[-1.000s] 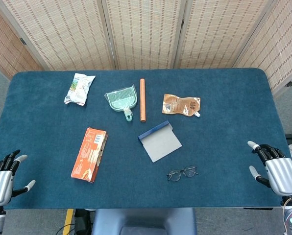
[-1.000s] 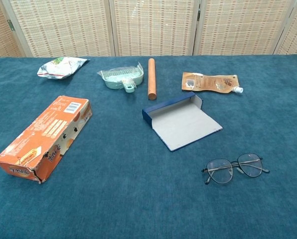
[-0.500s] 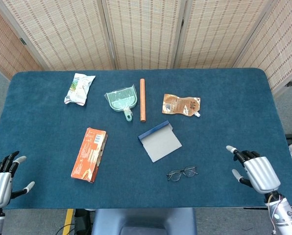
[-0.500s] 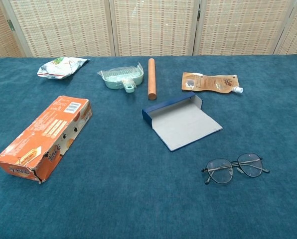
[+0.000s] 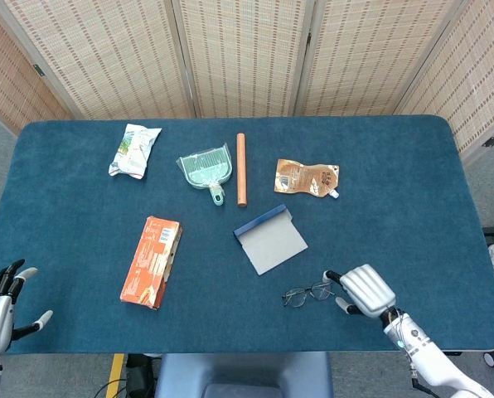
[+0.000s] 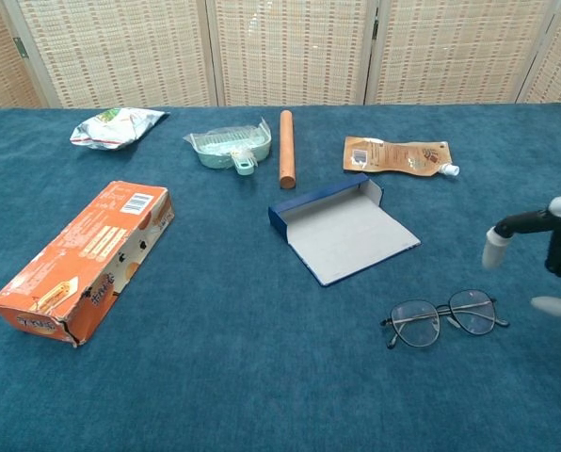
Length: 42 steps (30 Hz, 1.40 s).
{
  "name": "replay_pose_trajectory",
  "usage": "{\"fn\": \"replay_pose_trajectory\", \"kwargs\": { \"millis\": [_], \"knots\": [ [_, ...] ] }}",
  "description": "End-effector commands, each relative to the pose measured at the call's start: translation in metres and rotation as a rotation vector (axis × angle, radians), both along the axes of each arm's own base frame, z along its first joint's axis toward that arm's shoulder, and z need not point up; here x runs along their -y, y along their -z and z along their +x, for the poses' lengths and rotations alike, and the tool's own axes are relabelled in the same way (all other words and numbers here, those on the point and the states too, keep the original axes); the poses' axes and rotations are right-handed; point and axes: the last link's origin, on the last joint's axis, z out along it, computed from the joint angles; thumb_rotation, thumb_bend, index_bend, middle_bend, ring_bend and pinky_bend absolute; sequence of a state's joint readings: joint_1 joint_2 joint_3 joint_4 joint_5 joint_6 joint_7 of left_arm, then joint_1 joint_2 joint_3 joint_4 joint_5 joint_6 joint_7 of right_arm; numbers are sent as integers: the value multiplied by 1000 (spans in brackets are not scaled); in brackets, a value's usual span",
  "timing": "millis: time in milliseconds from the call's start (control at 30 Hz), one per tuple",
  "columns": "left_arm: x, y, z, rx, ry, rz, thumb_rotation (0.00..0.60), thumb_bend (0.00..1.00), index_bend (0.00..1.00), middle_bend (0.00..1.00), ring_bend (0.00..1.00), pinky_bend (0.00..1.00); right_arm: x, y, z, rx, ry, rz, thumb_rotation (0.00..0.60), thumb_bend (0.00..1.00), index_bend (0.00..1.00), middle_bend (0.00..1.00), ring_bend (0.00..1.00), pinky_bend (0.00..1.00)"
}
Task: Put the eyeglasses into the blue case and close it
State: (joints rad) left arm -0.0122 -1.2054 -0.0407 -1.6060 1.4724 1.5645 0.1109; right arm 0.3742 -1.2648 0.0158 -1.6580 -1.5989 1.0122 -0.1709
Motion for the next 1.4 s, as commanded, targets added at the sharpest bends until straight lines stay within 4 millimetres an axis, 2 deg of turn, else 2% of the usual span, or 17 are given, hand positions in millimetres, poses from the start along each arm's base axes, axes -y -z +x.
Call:
{"fn": "replay_pose_trajectory", "kwargs": {
  "millis": [33,367,933,1167,1400],
  "knots": [
    [1,0,-1,1,-3,2,600,186,248,137,147,238,8,15,8,-7,-12,32,600,331,366,1000,1000,981],
    [3,-1,-6,2,-15,4,600,187,249,137,147,238,22,39,18,-17,-19,72,600,350,390,1000,1000,981],
    [7,-3,-12,2,-29,13,600,186,249,137,147,238,31,55,21,-47,-17,104,600,386,450,1000,1000,981],
    [9,-5,-14,4,-34,17,600,187,248,137,147,238,34,58,21,-49,-17,96,600,403,537,1000,1000,981],
    [10,-5,-15,5,-36,18,600,186,248,137,147,238,39,54,24,-29,-23,66,600,462,650,1000,1000,981]
  ]
}}
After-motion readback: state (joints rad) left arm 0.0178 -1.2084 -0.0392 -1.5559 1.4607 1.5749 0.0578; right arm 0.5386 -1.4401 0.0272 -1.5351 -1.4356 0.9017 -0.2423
